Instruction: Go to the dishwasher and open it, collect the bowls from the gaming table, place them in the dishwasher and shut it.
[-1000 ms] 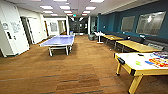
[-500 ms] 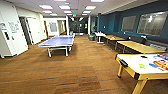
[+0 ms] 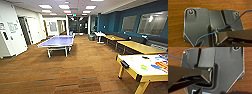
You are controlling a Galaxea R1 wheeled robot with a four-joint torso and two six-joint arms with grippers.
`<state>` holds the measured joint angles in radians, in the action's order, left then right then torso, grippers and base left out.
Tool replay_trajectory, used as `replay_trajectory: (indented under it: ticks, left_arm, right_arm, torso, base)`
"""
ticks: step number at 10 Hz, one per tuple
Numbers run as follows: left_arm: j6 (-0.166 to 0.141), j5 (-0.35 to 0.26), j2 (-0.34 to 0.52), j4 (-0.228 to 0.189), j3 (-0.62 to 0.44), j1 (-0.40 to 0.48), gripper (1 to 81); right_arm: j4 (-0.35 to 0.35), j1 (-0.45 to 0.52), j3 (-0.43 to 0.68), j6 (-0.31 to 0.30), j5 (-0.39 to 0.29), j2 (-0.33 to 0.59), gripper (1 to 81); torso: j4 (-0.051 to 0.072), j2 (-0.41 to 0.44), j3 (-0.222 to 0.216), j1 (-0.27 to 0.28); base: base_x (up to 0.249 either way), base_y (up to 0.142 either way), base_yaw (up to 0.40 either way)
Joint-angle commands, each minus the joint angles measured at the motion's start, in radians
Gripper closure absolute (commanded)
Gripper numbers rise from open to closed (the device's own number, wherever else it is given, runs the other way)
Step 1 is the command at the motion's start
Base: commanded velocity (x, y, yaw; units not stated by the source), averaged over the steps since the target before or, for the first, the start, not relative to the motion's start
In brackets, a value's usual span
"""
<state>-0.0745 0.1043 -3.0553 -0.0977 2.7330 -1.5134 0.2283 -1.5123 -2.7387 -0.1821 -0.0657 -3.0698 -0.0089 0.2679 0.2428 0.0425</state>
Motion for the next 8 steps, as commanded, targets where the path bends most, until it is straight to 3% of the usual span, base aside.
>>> replay_trajectory:
  ticks: [1,8]
  left_arm:
    - [0.007,-0.051,0.001,-0.002,0.001,0.041,1.0]
    - [0.007,-0.051,-0.004,-0.008,0.001,0.041,1.0]
  right_arm:
    - [-0.009,0.046,0.007,0.004,-0.054,-0.006,1.0]
    - [-0.009,0.046,0.001,0.004,-0.054,-0.006,1.0]
  torso:
    - [0.000,0.000,0.000,0.000]
    - [0.000,0.000,0.000,-0.001]
  base:
    - [0.000,0.000,0.000]
    - [0.000,0.000,0.000]
